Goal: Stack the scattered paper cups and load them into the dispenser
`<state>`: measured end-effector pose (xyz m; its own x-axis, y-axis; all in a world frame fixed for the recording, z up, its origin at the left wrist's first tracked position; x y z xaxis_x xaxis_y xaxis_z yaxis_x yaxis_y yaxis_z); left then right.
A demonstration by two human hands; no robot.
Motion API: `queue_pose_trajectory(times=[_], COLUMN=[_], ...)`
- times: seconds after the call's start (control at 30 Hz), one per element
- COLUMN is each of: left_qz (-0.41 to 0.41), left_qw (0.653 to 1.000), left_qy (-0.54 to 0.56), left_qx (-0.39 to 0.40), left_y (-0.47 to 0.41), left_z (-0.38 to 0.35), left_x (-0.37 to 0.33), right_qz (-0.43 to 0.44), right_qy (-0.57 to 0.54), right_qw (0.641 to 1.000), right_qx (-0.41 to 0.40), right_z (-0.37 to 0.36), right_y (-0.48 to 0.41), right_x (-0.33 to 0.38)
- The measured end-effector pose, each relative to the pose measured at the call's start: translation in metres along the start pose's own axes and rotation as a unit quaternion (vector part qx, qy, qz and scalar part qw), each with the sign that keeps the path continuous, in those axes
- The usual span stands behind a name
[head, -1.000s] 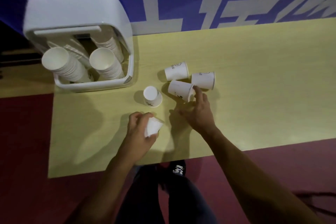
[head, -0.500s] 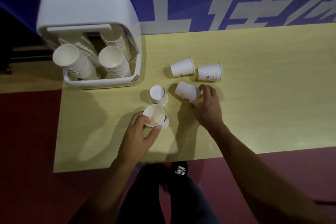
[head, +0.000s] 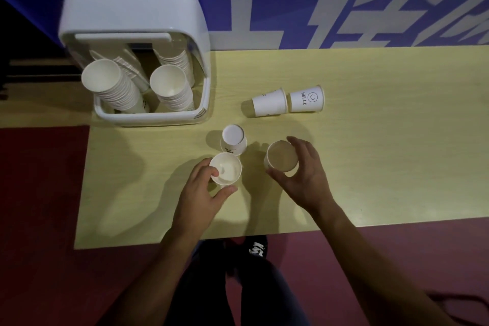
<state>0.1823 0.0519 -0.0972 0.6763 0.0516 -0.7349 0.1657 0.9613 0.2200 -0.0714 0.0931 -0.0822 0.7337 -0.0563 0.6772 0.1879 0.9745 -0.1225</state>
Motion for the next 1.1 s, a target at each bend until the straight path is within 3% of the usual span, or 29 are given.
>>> queue_pose_trajectory(times=[0.2,0.33,0.67,0.87,1.1], left_qz=[0.091,0.082,0.066,0.047,0.018], left_qw=[0.993,0.992,0.994,0.994,0.983], left_qy=[0.057,0.082,0.075,0.095,0.128], left_qx=[0.039,0.048,0.039,-0.013,-0.131], left_y=[-0.007,-0.010,-0.015,-0.015,-0.032], left_z=[-0.001,-0.002,-0.005,0.028,0.131], left_x=[0.000,-0.003,-0.013,-0.036,-0.063], right_qz=[-0.064,-0.118,-0.130,-0.077,0.045], right_qy=[-0.024,-0.059,-0.080,-0.084,-0.125], right_qw=[0.997,0.991,0.988,0.993,0.990], right_qx=[0.030,0.027,0.020,-0.012,-0.037], right_z=[-0.013,-0.014,-0.017,0.005,0.025], right_y=[0.010,0.016,0.017,-0.003,-0.084], right_x=[-0.002,-0.003,-0.003,0.026,0.133])
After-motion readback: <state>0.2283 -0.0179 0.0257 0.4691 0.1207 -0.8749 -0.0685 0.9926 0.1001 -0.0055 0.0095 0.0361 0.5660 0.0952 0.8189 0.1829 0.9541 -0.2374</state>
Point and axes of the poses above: each hand's wrist, its own y-axis away from the middle knuckle, its own z-axis out of the back of the hand, x = y × z, the point moved 2 cm from there along -y, towards the middle knuckle, and after that the axes turned 9 degrees about z, right-handed, at the moved point
